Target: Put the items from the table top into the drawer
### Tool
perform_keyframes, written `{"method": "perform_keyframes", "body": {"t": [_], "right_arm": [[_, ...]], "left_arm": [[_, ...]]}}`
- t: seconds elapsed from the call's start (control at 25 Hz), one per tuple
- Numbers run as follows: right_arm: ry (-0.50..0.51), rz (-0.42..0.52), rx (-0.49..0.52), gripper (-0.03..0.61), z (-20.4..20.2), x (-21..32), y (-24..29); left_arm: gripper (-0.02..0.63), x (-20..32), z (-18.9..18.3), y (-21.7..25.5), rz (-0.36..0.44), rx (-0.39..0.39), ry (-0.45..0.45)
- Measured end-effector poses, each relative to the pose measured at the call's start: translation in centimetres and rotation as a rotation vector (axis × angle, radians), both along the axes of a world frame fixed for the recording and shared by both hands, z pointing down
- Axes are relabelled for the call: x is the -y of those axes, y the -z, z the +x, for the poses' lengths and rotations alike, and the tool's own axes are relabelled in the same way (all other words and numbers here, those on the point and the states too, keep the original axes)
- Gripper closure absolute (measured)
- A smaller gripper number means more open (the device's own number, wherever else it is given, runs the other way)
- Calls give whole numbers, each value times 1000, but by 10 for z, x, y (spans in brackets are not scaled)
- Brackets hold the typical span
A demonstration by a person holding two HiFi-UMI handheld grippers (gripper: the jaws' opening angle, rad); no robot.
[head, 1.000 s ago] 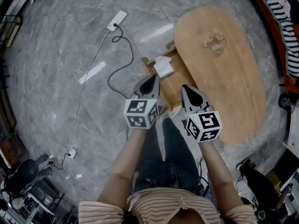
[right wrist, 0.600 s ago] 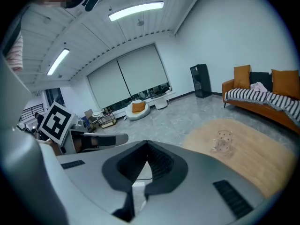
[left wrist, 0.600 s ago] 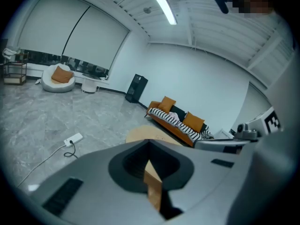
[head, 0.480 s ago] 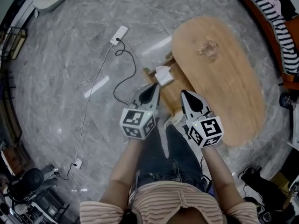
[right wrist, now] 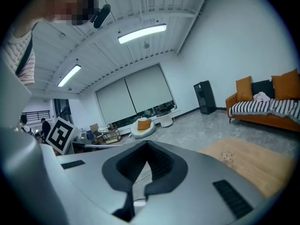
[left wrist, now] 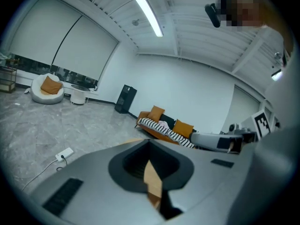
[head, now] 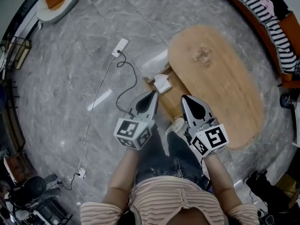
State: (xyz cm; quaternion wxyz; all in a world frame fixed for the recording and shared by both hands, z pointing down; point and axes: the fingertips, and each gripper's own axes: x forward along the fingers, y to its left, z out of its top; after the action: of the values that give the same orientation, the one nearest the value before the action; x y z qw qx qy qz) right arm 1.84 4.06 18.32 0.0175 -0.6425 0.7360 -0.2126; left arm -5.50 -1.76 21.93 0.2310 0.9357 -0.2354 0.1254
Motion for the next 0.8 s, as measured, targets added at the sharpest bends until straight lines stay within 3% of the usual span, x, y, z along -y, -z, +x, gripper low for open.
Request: {"method": "perform_keyframes", "body": {"t": [0.52, 0.8], "right_arm": [[-31, 182, -72, 569, 14, -29, 73], [-72, 293, -126, 569, 37, -50, 116]], "left_arm": [[600, -28, 8, 72, 149, -56, -52], [600, -31, 10, 100, 245, -29, -52]]}}
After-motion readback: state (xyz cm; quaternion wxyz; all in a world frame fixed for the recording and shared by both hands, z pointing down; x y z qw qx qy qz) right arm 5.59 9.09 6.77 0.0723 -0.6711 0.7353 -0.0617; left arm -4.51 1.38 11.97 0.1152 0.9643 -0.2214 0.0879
